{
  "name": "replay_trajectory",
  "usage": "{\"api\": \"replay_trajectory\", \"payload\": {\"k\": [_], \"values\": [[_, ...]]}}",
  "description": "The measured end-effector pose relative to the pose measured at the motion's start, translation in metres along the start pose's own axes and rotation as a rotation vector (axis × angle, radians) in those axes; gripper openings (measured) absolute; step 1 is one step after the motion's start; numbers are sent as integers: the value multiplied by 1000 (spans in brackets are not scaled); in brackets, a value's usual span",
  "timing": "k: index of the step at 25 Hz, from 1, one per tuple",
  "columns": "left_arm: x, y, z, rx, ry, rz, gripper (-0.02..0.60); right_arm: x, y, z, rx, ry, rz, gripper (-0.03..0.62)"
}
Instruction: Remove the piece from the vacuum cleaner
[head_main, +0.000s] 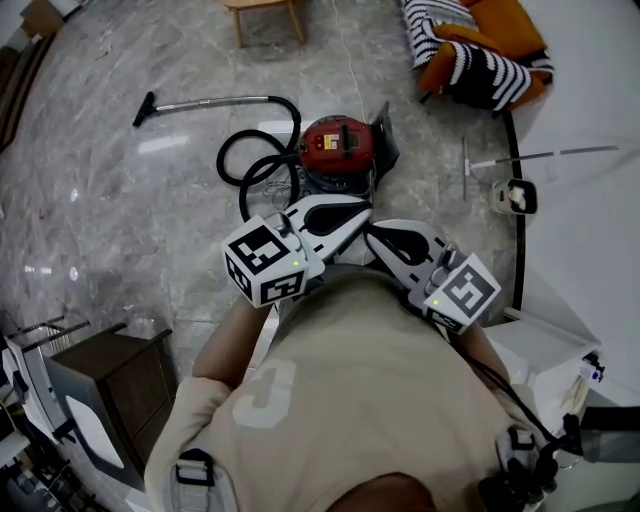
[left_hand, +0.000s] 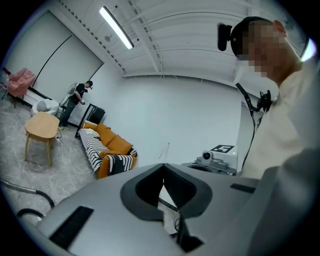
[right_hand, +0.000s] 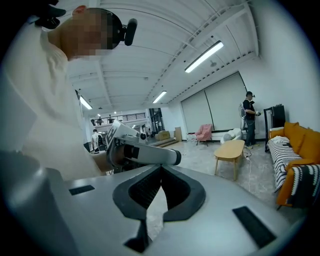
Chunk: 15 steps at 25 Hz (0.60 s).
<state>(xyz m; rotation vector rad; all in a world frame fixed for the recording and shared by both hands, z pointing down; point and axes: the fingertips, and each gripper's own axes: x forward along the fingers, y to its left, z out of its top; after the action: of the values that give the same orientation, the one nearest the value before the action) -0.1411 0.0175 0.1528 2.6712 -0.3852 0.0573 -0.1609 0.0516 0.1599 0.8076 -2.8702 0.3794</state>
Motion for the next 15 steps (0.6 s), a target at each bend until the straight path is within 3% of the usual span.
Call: {"api": "replay_trajectory", "payload": {"k": [6,15], "values": [[21,8,1,-11,29,2,5,-7,-21,-4,21,-9,-2,3],[89,30,2,28,125,134,5,-46,-86,-2,38,-39,65,3]]}}
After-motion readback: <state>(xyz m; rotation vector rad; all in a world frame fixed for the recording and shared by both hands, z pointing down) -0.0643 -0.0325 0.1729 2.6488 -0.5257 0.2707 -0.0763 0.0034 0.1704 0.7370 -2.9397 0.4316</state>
